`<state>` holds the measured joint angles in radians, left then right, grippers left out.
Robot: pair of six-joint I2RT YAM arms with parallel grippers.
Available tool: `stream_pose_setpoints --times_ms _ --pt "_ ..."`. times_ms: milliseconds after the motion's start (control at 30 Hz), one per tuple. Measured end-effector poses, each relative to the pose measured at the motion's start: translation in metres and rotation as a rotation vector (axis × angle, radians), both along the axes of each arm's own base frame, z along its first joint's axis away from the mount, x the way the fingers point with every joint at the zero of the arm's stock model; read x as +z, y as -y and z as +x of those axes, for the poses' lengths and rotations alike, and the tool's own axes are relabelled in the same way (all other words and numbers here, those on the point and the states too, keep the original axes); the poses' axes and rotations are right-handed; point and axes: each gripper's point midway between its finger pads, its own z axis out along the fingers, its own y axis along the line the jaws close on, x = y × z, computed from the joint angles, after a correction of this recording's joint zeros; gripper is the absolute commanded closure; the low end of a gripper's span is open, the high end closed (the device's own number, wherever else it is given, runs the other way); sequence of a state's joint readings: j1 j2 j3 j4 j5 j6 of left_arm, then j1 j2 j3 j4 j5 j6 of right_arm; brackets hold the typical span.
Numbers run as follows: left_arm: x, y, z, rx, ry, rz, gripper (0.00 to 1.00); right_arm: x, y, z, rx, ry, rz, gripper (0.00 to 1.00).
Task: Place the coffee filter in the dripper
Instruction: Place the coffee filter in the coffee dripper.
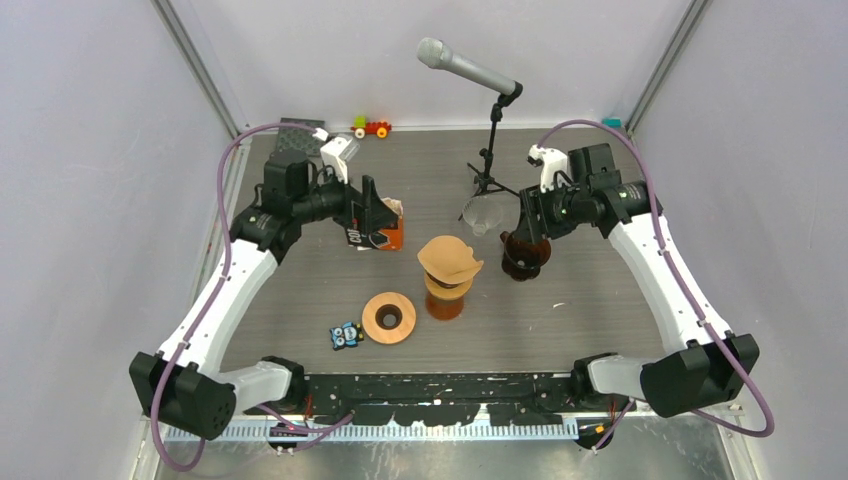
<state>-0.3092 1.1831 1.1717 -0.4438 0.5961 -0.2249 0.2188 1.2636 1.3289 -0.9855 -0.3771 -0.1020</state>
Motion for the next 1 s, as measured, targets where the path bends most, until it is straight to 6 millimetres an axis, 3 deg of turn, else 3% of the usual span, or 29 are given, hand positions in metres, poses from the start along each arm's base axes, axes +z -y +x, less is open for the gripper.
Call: stream_pose_setpoints --times_ms 300,467,600,733,900,1000 --pt "-0.018 -0.004 -0.018 -0.095 0.058 0.064 0.09 -0.036 0.011 0.017 -0.037 -0.029 -0.085 0.43" --pt "-0.031 0.002 -0.034 -0.217 0.076 0.075 0.11 -0.045 0.002 0.009 0.015 -0.061 -0.044 0.43" --pt "-0.031 0.005 -0.040 -0.252 0.062 0.055 0.13 -0.034 -0.014 0.002 0.070 -0.068 0.042 0.41" --pt "-0.027 0.013 -0.040 -0.267 0.038 0.040 0.14 -0.007 -0.031 -0.006 0.127 -0.035 0.139 0.39" --pt "-0.022 0.038 -0.040 -0.300 0.023 0.060 0.15 0.036 -0.068 -0.026 0.263 0.056 0.194 0.38" --pt "-0.021 0.054 -0.041 -0.316 0.018 0.083 0.15 0.043 -0.090 -0.041 0.345 0.068 0.192 0.38"
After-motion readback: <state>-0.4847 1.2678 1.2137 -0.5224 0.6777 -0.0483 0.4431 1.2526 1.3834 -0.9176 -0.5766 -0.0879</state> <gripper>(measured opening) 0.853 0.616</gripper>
